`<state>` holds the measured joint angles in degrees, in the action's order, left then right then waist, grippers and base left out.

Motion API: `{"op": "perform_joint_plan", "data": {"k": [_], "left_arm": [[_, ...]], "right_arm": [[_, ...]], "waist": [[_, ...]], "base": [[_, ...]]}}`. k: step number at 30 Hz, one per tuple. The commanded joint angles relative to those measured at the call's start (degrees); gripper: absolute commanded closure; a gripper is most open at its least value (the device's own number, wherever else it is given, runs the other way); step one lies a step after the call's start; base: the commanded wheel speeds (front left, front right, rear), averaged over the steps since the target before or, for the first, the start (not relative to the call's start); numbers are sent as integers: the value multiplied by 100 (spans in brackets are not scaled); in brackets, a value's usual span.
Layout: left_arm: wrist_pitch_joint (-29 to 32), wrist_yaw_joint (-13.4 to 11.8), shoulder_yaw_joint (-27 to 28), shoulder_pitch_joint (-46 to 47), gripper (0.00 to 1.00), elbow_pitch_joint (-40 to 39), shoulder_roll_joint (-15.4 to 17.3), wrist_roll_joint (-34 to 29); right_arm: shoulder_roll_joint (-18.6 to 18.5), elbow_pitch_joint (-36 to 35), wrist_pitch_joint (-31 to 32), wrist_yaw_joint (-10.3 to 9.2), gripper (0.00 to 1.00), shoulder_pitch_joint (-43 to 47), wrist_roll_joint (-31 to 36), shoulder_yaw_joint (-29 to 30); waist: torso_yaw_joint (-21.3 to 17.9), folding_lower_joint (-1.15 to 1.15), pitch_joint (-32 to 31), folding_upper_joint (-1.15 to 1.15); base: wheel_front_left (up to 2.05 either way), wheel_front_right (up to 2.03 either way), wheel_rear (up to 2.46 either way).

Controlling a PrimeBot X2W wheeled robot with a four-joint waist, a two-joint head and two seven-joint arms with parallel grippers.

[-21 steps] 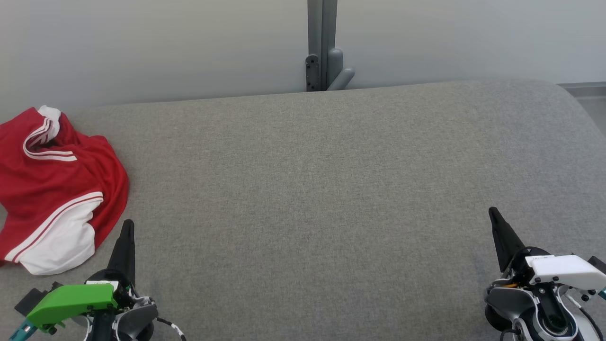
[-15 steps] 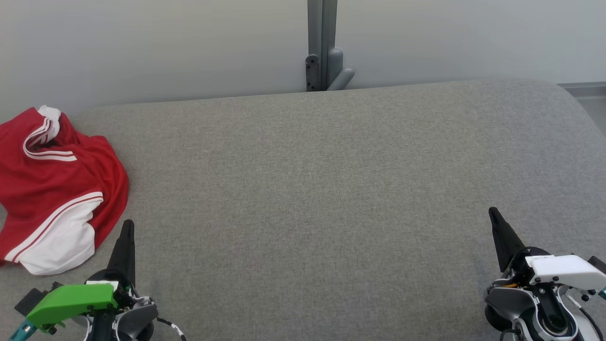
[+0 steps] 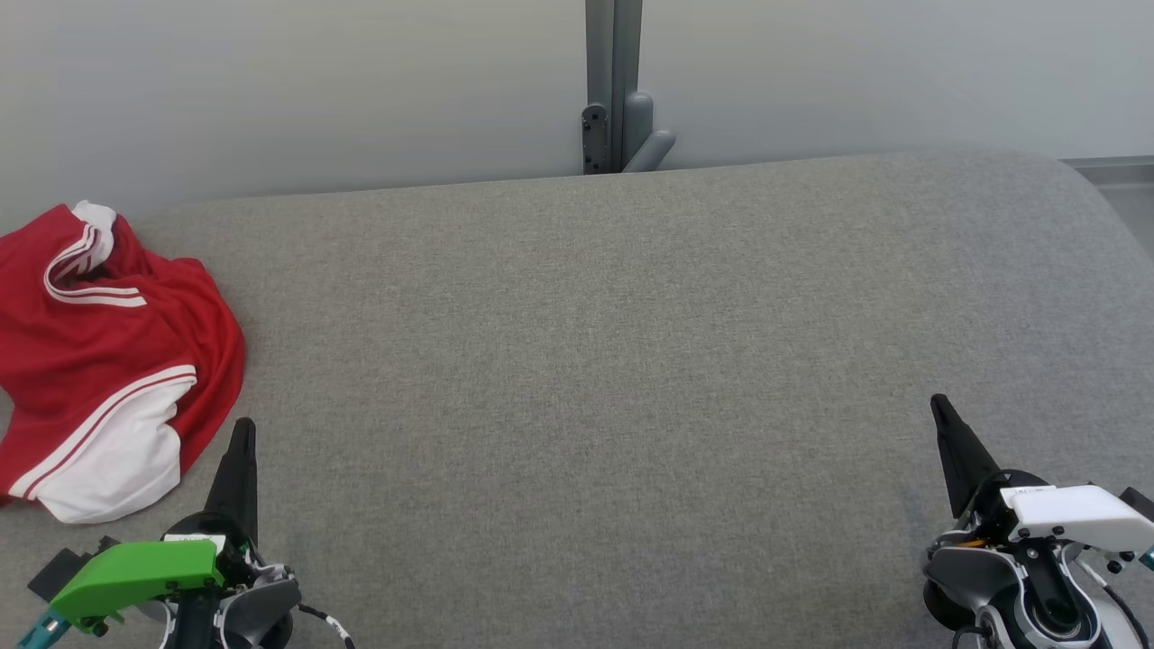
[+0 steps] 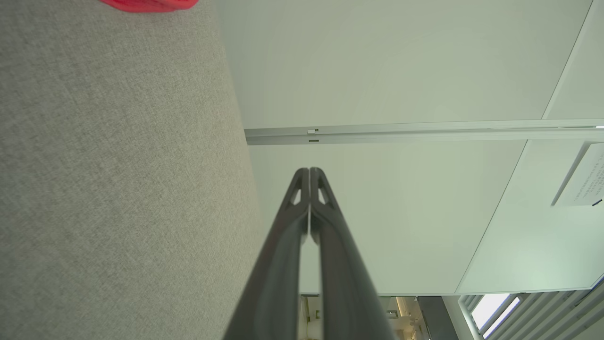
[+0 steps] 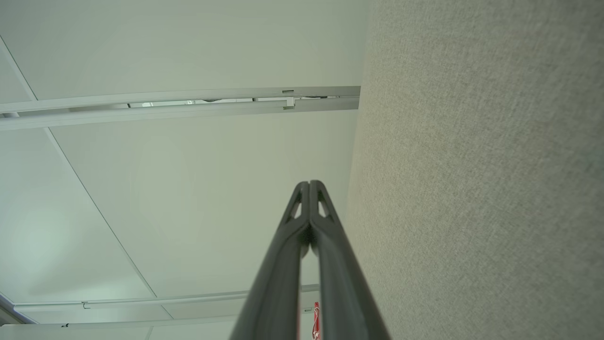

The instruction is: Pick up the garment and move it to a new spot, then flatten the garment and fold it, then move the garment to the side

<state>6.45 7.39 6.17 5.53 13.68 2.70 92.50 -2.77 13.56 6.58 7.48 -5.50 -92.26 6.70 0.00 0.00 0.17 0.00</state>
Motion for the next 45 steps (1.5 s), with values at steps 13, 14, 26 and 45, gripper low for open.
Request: {"op": "perform_joint_plan", "data": {"k": [13, 14, 26, 45], "left_arm": [[-4, 25, 15, 85, 100, -9, 42, -8], [-4, 25, 15, 85, 100, -9, 42, -8], [-150, -2, -201, -207, 0, 134, -40, -86], [-649, -117, -585, -284, 0, -318, -22, -1464]], "right_arm": [[-25, -17, 38, 3, 100, -48, -39, 11], [-25, -17, 38, 3, 100, -48, -39, 11], [54, 156, -160, -1, 0, 224, 70, -103], [33, -264, -660, 0, 0, 456, 1247, -179]], "waist": [[0, 0, 0, 0], [0, 0, 0, 0], [0, 0, -14, 0], [2, 0, -62, 0]], "base": [[0, 0, 0], [0, 0, 0], [0, 0, 0], [0, 0, 0]]}}
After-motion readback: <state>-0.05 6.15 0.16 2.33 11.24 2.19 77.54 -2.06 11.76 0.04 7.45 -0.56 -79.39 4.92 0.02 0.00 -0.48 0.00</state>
